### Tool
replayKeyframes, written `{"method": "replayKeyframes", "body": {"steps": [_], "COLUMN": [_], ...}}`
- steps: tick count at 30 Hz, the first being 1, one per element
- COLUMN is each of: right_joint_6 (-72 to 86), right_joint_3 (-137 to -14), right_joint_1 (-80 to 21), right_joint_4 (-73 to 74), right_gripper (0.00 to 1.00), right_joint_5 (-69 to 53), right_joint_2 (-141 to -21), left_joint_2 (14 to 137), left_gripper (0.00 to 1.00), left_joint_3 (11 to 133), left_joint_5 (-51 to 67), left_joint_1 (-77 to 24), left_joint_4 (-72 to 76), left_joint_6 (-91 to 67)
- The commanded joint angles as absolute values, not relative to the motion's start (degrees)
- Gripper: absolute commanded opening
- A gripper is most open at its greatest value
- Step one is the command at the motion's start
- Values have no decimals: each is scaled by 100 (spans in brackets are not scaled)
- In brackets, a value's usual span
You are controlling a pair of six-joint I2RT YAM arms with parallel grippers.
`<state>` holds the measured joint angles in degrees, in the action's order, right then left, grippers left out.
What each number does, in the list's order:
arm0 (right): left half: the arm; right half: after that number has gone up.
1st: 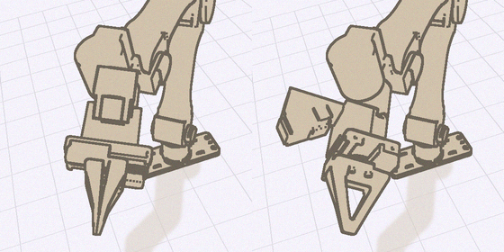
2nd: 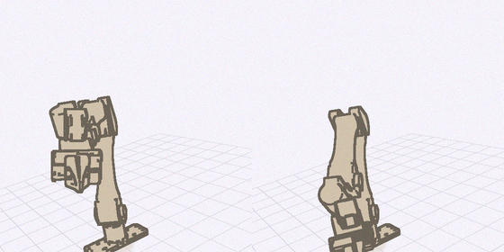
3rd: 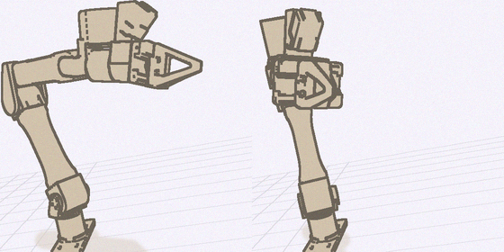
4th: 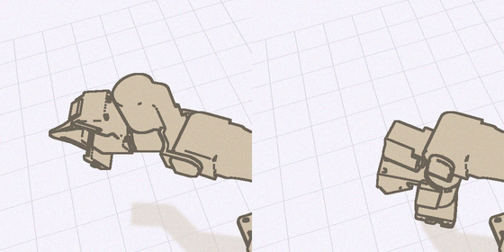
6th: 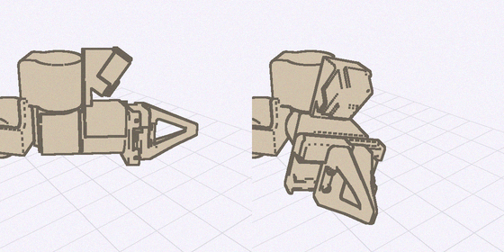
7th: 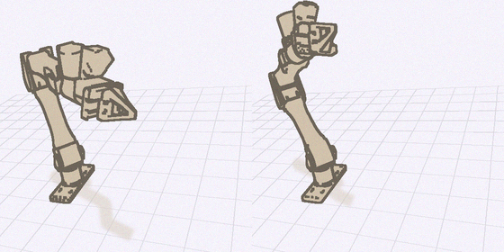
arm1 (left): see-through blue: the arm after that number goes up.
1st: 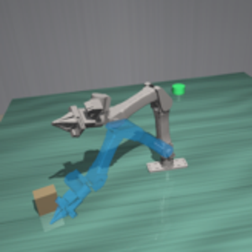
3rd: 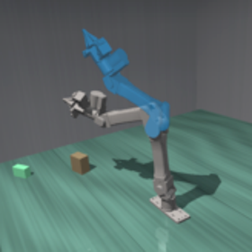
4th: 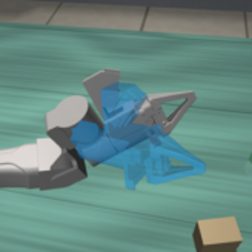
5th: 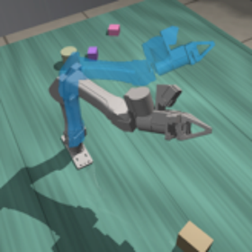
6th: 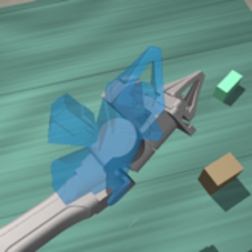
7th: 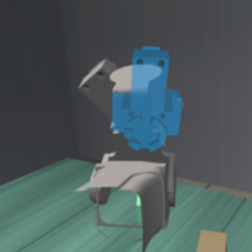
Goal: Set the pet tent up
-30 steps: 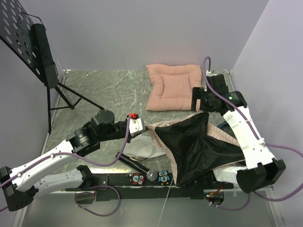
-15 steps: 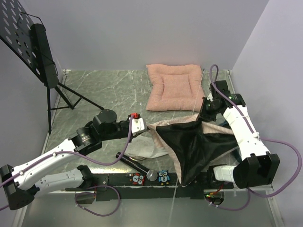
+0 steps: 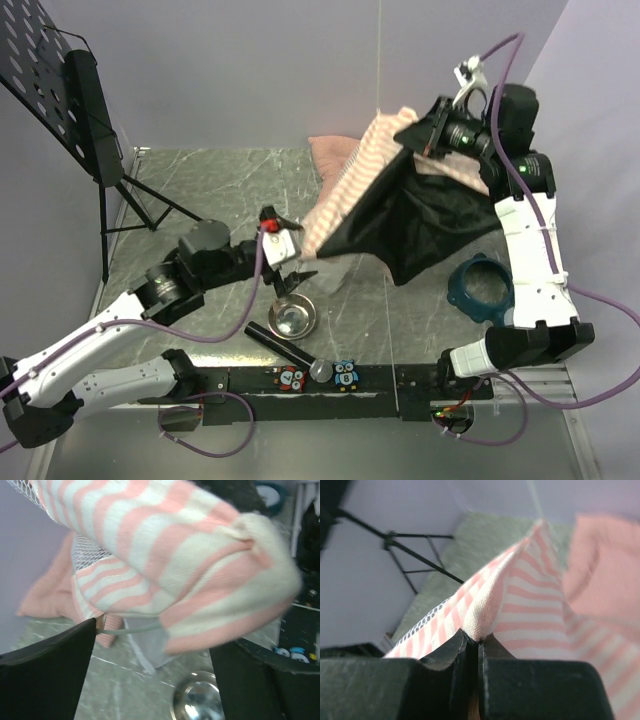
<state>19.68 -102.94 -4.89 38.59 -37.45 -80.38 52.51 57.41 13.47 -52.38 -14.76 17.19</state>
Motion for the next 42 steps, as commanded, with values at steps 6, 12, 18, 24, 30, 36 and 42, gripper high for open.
{"method": "replayKeyframes", "body": {"steps": [6, 12, 18, 24, 30, 36, 42], "right_joint_6": [1188, 54, -2131, -4156, -4299, -3289, -2497], "right_joint_3": [-12409, -14008, -14090, -13588, -13597, -13087, -13438], "right_joint_1": [-519, -510, -580, -905, -976, -985, -1046], "right_joint_4": [1558, 1775, 2573, 2962, 2857, 2181, 1373], "right_gripper": [0, 0, 0, 0, 0, 0, 0], "right_joint_5": [-5870, -6214, -6118, -5248, -5010, -5133, -5055], "right_joint_2": [-8824, -9404, -9080, -8473, -8227, -7945, -8296], "left_joint_2": [4905, 4553, 4394, 4815, 6010, 7056, 8602], "left_gripper": [100, 100, 100, 98, 86, 89, 34], "left_joint_3": [6531, 6145, 5757, 5669, 6432, 7004, 8321], "left_joint_5": [1661, 1065, 791, 1247, 2054, 3181, 3640], "left_joint_1": [-4071, -3709, -3639, -3516, -3235, -3190, -3628], "left_joint_4": [-1539, -1415, -976, -46, 1273, 2379, 3679], "left_joint_6": [1029, 300, -182, -632, -1010, -1264, -1978]}}
